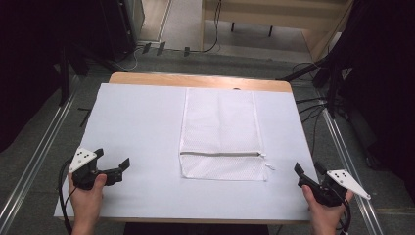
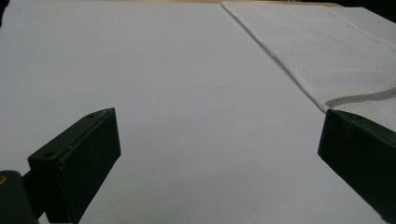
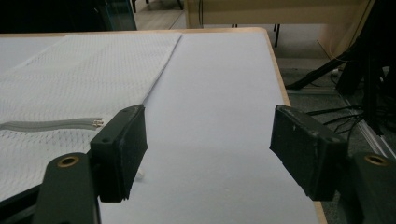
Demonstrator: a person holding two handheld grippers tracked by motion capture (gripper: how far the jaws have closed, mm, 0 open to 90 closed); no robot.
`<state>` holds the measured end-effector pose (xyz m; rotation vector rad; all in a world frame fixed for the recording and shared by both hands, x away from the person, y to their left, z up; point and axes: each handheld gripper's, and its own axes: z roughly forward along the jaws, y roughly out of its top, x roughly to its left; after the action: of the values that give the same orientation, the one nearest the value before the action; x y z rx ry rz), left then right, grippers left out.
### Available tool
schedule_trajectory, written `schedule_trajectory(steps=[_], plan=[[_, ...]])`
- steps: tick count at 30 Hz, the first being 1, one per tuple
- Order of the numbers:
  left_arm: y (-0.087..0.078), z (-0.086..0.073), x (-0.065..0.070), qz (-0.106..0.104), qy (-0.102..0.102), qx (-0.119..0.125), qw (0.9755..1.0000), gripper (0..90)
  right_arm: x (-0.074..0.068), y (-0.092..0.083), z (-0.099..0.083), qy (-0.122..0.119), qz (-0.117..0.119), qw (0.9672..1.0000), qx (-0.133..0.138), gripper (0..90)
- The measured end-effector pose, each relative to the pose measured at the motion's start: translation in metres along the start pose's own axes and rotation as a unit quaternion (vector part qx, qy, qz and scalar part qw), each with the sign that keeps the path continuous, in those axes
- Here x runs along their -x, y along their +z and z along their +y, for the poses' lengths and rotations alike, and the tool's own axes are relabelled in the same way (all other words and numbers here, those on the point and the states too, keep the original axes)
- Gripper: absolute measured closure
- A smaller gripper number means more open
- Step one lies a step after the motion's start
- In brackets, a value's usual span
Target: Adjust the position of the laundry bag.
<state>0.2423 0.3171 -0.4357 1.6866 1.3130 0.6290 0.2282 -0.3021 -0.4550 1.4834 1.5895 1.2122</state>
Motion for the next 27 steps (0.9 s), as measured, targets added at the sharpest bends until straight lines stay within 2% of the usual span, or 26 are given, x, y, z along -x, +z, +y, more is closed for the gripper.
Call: schedule_trajectory(steps=[2, 4, 6, 8, 11, 12, 14, 15, 18, 20, 22, 24, 27], plan=[[0.003, 0.001, 0.004, -0.006, -0.002, -0.001, 1.0, 0.0, 0.0, 0.002, -0.001, -0.002, 0.005, 1.0, -0.003, 29.5], [0.008, 0.002, 0.012, -0.013, 0.005, -0.007, 0.9999, 0.4, -0.002, 0.003, -0.002, -0.004, 0.004, 1.0, -0.006, 31.0], [0.014, 0.004, 0.021, -0.013, 0.005, -0.013, 0.9998, 8.2, -0.003, 0.004, -0.002, -0.008, 0.005, 0.9999, -0.008, 31.7], [0.02, 0.008, 0.03, -0.024, -0.001, -0.015, 0.9996, 14.9, -0.004, 0.006, -0.003, -0.007, 0.006, 0.9999, -0.008, 32.5], [0.03, 0.012, 0.04, -0.037, 0.002, -0.019, 0.9991, 17.4, -0.007, 0.008, -0.004, -0.001, 0.009, 0.9999, -0.01, 32.8], [0.036, 0.015, 0.043, -0.033, -0.004, -0.027, 0.9991, 21.7, -0.008, 0.011, -0.004, -0.001, 0.008, 0.9999, -0.011, 32.9], [0.045, 0.019, 0.045, -0.039, -0.02, -0.037, 0.9984, 26.9, -0.013, 0.015, -0.003, -0.008, 0.008, 0.9999, -0.009, 33.1], [0.052, 0.022, 0.047, -0.043, -0.027, -0.042, 0.9978, 27.9, -0.014, 0.016, -0.002, -0.009, 0.01, 0.9999, -0.009, 33.1], [0.071, 0.03, 0.055, -0.054, -0.029, -0.06, 0.9963, 32.4, -0.019, 0.017, -0.001, -0.018, 0.014, 0.9997, -0.006, 33.1], [0.087, 0.038, 0.063, -0.045, -0.028, -0.072, 0.996, 34.3, -0.02, 0.017, -0.003, -0.026, 0.013, 0.9995, -0.008, 33.2], [0.105, 0.046, 0.072, -0.042, -0.02, -0.088, 0.995, 36.4, -0.022, 0.017, -0.004, -0.026, 0.017, 0.9995, -0.009, 33.1], [0.12, 0.053, 0.081, -0.043, -0.017, -0.095, 0.9944, 38.7, -0.023, 0.017, -0.005, -0.03, 0.021, 0.9993, -0.009, 33.2], [0.14, 0.058, 0.089, -0.041, -0.03, -0.109, 0.9927, 43.0, -0.024, 0.017, -0.006, -0.037, 0.024, 0.999, -0.011, 33.5]])
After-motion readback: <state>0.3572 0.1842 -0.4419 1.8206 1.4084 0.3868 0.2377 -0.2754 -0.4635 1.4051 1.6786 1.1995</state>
